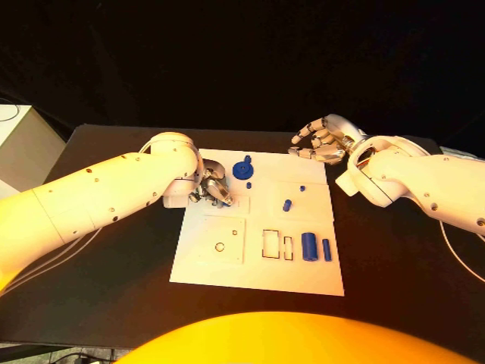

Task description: Assemble the parts on the task board

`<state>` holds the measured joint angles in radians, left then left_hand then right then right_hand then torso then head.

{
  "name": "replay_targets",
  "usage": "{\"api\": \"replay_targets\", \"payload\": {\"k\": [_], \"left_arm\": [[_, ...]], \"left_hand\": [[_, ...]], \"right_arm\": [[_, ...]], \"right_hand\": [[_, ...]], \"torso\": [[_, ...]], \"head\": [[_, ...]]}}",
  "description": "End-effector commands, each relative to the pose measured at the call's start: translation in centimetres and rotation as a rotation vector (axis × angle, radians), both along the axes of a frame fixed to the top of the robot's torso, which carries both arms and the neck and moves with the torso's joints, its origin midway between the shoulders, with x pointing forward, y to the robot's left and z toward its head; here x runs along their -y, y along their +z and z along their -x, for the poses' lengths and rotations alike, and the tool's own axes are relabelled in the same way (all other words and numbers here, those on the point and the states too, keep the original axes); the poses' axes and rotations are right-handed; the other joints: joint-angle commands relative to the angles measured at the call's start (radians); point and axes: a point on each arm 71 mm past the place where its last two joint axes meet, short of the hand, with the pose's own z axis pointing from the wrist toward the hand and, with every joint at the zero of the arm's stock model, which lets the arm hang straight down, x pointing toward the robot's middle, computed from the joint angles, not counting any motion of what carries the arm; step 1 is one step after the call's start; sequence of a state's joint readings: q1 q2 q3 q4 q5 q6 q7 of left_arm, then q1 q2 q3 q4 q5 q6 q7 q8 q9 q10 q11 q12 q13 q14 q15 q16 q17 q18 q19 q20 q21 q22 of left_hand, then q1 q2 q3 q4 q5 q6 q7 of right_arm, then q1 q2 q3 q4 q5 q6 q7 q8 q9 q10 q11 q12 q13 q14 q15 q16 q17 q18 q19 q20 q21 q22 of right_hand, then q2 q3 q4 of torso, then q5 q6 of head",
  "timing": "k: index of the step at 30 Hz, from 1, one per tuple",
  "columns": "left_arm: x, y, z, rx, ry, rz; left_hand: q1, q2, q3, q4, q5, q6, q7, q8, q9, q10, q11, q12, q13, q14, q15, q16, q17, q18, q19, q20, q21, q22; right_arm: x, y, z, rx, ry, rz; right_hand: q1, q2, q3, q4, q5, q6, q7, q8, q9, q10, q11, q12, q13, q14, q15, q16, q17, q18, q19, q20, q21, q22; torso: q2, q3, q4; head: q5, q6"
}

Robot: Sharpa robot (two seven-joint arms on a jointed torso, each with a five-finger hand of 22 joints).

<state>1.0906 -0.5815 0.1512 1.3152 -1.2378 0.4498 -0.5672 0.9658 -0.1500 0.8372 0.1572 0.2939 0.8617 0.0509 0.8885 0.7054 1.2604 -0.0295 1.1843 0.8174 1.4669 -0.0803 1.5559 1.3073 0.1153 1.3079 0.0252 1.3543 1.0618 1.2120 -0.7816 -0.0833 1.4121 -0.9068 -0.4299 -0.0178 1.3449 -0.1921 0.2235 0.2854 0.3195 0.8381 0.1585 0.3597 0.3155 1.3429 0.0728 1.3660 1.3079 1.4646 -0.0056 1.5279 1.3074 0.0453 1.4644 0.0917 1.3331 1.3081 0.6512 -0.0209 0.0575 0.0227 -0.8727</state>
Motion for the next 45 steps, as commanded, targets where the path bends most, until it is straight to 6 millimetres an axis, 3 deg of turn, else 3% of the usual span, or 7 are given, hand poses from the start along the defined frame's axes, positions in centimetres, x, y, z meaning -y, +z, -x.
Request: {"api": "replay_targets", "payload": {"k": [1,21,29,41,45], "left_arm": [[-0.01,-0.59,0.22,-0.014,-0.006,-0.031],[-0.06,-0.81,-0.06,0.004,0.028,-0.024],[-0.1,-0.83,-0.11,0.007,0.035,-0.025],[-0.26,-0.81,-0.22,0.017,0.047,-0.021],[-0.3,-0.8,-0.26,0.021,0.05,-0.019]], "left_hand": [[0.02,0.012,0.179,-0.183,0.004,0.004,-0.014,0.003,-0.001,-0.004,-0.003,-0.006,-0.001,0.096,-0.003,0.003,0.239,-0.017,0.004,0.003,0.004,-0.003],[-0.005,0.012,0.064,-0.113,-0.003,0.013,-0.017,0.004,-0.024,0.01,-0.003,0.0,0.013,0.097,-0.001,0.004,0.242,-0.017,0.002,0.006,-0.001,-0.004],[-0.036,-0.003,-0.087,-0.026,-0.013,0.025,-0.023,0.005,-0.043,0.009,-0.007,0.001,0.016,0.097,-0.004,0.003,0.241,-0.017,0.005,0.004,-0.006,-0.006],[-0.035,-0.012,-0.222,0.055,-0.02,0.032,-0.023,0.003,-0.06,0.007,-0.007,0.002,0.019,0.097,-0.004,0.003,0.241,-0.017,0.007,0.002,-0.01,-0.006],[-0.031,-0.013,-0.24,0.066,-0.02,0.032,-0.023,0.002,-0.063,0.007,-0.007,0.002,0.019,0.097,-0.005,0.003,0.241,-0.017,0.008,0.002,-0.01,-0.006]], "right_arm": [[-0.13,-0.03,0.07,-0.002,0.016,0.001],[-0.12,0.01,0.17,-0.001,0.017,-0.002],[-0.1,0.02,0.18,-0.001,0.017,-0.002],[-0.06,0.01,0.18,0.0,0.016,-0.002],[-0.04,-0.01,0.19,0.0,0.016,-0.002]], "right_hand": [[-0.006,-0.002,-0.005,0.0,0.004,-0.007,-0.002,0.005,0.001,0.001,0.001,0.005,0.057,0.087,0.002,-0.001,0.204,0.005,0.034,0.004,-0.004,0.128],[-0.007,-0.001,-0.005,0.0,0.005,-0.008,-0.001,0.006,0.002,0.0,0.001,0.005,0.055,0.087,0.002,-0.001,0.203,0.006,0.034,0.004,-0.007,0.127],[-0.007,-0.001,-0.005,0.0,0.005,-0.008,-0.001,0.006,0.002,0.0,0.001,0.005,0.055,0.087,0.002,-0.001,0.203,0.006,0.034,0.004,-0.007,0.127],[-0.008,-0.001,-0.005,0.0,0.005,-0.009,-0.001,0.006,0.002,-0.001,0.002,0.004,0.055,0.087,0.002,-0.002,0.202,0.006,0.034,0.004,-0.008,0.126],[-0.008,-0.001,-0.005,0.0,0.005,-0.009,-0.001,0.006,0.002,-0.001,0.002,0.004,0.055,0.087,0.002,-0.002,0.202,0.006,0.034,0.004,-0.008,0.126]], "torso": [[0.0,0.0005,-0.0001],[0.0,0.0005,0.0002],[0.0,0.0002,0.0001],[0.001,-0.0006,0.0004],[0.0,-0.0007,0.0]], "head": [[0.0,0.0],[-0.005,0.0],[-0.004,0.0],[-0.005,0.0],[-0.006,0.0]]}}
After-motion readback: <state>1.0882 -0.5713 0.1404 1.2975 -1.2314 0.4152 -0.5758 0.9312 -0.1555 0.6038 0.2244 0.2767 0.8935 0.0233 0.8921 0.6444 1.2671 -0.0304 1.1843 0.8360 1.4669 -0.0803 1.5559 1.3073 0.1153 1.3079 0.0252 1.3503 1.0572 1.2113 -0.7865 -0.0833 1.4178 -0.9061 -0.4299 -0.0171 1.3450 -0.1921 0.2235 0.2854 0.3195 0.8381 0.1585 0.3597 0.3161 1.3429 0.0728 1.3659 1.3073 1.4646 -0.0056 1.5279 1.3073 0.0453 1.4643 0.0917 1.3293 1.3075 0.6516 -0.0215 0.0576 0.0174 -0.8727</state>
